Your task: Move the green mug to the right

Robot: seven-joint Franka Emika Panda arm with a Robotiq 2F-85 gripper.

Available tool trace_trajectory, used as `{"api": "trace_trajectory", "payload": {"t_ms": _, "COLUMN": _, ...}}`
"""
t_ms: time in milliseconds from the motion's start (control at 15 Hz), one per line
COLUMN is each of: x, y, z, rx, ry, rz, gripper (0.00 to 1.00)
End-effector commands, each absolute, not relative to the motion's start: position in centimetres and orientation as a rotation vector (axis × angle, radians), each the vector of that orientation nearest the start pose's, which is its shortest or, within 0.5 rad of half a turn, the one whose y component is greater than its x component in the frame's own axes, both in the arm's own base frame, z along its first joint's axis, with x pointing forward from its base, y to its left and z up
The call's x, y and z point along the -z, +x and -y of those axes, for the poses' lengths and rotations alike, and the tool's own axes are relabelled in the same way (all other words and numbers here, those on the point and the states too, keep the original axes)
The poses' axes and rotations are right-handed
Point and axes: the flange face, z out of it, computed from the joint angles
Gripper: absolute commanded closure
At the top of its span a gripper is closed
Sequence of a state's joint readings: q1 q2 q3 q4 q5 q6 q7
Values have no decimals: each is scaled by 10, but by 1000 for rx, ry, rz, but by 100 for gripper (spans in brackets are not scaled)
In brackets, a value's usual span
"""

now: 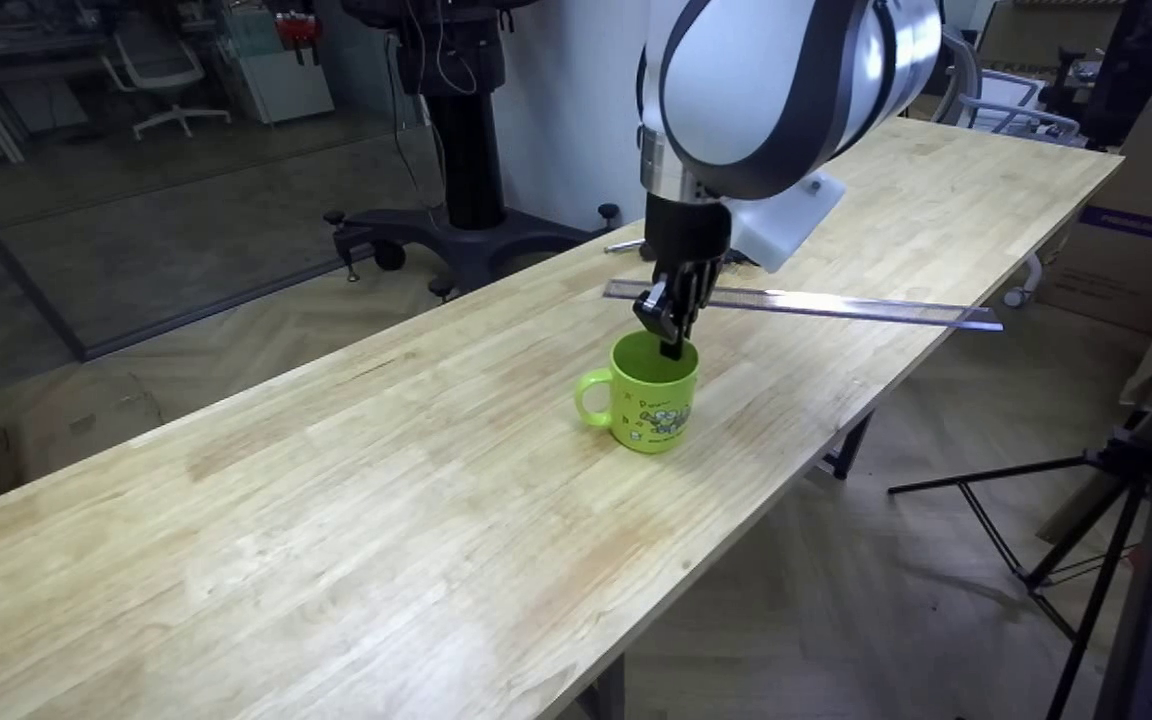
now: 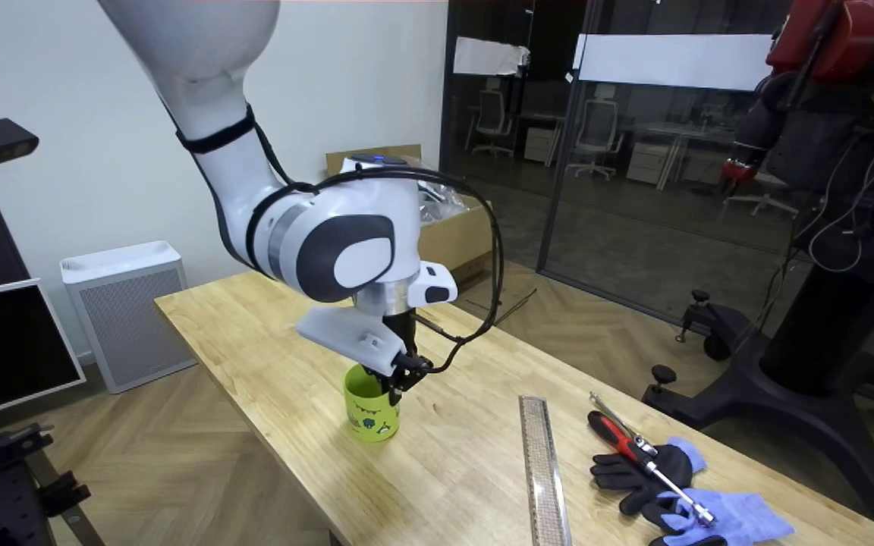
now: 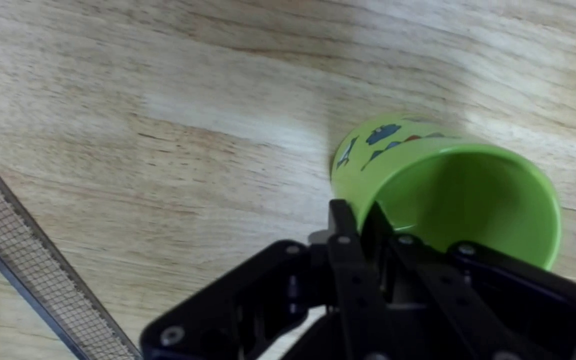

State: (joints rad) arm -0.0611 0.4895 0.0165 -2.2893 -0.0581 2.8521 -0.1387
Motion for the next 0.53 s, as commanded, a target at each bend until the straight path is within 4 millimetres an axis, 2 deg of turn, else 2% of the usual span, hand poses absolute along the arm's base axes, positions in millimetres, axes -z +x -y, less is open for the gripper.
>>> {"api": "trace_trajectory", "payload": {"t_ms": 0, "x": -152, "y": 518, "z": 28, "rx": 138, "ry": -3137, "rz": 180, "gripper": 98}}
{"api": "trace_trajectory", "payload": {"t_ms": 67, "x": -152, "y": 517, "z": 30, "rx": 138, "ry": -3134, "rz": 169, "gripper": 95}}
{"api": "trace_trajectory", "payload": {"t_ms": 133, "x": -153, "y": 516, "z": 31, "rx": 141, "ry": -3133, "rz": 157, "gripper": 65}}
{"api": "trace_trajectory", "payload": {"t_ms": 200, "x": -154, "y": 515, "z": 32, "rx": 146, "ry": -3135, "rz": 150, "gripper": 65}}
{"api": "trace_trajectory", "payload": {"t_ms": 467, "x": -166, "y": 509, "z": 34, "rx": 177, "ry": -3149, "rz": 139, "gripper": 38}}
